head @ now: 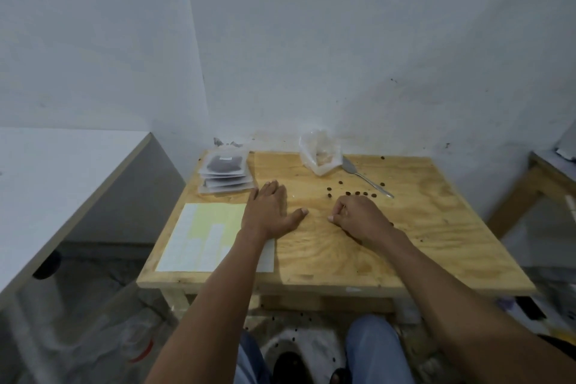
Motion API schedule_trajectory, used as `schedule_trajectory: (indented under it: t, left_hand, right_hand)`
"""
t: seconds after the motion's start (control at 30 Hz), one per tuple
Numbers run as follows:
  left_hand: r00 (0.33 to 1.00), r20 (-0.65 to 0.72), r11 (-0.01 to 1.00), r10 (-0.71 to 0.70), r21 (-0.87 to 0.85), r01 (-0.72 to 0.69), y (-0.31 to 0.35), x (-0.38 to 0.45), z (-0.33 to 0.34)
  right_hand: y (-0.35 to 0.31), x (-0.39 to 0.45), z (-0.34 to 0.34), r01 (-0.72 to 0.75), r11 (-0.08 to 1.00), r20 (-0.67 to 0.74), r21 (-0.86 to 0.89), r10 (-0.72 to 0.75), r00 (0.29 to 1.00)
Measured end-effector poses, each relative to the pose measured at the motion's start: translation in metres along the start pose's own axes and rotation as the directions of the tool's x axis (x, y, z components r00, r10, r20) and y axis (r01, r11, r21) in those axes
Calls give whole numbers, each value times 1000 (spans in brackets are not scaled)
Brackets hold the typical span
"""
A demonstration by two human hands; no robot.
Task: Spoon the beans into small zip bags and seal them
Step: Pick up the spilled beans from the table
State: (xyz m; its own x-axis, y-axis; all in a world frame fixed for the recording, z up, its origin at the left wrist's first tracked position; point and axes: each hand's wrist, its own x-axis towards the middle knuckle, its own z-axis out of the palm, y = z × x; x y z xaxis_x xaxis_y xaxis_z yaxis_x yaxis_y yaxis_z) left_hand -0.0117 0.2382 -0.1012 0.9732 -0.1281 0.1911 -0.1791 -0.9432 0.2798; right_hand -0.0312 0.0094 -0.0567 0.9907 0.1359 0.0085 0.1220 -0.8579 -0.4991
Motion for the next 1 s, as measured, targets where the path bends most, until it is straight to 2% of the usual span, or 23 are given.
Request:
schedule_trajectory:
  t: [0.07,0.1,0.13,0.17,0.2,0.23,0.27,0.3,0.33,0.37,0.4,0.43,0.47,0.5,0.53,0.57,0.63,0.73,0.87,0.93,1.0]
  left_hand:
    - [1000,-8,1000,7,4,-7,-1,0,1]
    - [1000,-9,1000,9,6,-9,-1,0,1]
    - [1000,-8,1000,10,5,-10,-1,0,1]
    - [1000,-8,1000,10,2,-10,-1,0,1]
    - [1000,-10,1000,9,-2,-9,-1,0,0]
    - [1000,-14,1000,8,-4,-8,-1,0,0]
    - [1000,-16,1000,6,-7,-6,-1,0,0]
    - [1000,-15,1000,3,-9,-3,0,0,-1]
    - [1000,-14,1000,1,-11,-1,0,0,-2]
    - [1000,-13,1000,0,-12,0,0,0,-2]
    - [1000,-15,1000,0,-10,0,0,0,-2]
    - [1000,-20,1000,1,-8,-1,0,0,-2]
    - [1000,-25,1000,3,-5,-3,0,0,-2]
    - [1000,-30,1000,5,-3,-5,0,1,-2]
    - [1000,-31,1000,5,-2,-5,0,1,-2]
    - [1000,-28,1000,4,0,-4,0,2,-2]
    - [1000,-25,1000,-1,-1,1,1,1,-3]
    - [999,-36,1000,-7,-10,7,1,0,-4]
    - [999,-40,1000,-11,-23,10,1,1,-4]
    - [999,-41,1000,-10,-29,9,2,1,-4]
    - [999,-48,999,-9,-33,7,2,1,-4]
  right_hand:
    - [-4,3,-2,-77,984,-53,162,86,995]
    - [-6,5,-4,-135,933,-80,335,171,982]
    - [-8,9,-7,-197,814,-77,547,283,956]
    - [-9,13,-10,-239,614,-21,753,385,923]
    - [-10,17,-12,-252,368,69,895,442,894]
    - [-9,21,-14,-253,145,161,957,460,873]
    - [-9,24,-16,-256,-6,231,967,452,861]
    - [-8,28,-16,-261,-89,273,961,444,854]
    - [-8,30,-16,-272,-111,293,956,443,848]
    - [-9,34,-14,-289,-76,291,954,452,843]
    - [-11,36,-12,-312,36,258,949,475,841]
    - [-13,39,-10,-328,231,177,916,500,847]
    - [-14,40,-7,-327,473,51,818,507,861]
    - [-15,42,-3,-293,698,-97,654,461,882]
    - [-15,42,1,-251,843,-198,476,381,903]
    - [-16,43,5,-222,917,-245,332,311,918]
    - [-18,46,12,-219,962,-278,165,259,925]
    - [-18,53,23,-262,965,-280,-8,249,927]
    - [-14,53,32,-216,967,-272,-132,174,946]
    - [-12,56,32,-198,968,-273,-156,150,950]
    - [-15,58,28,-232,973,-279,-6,221,935]
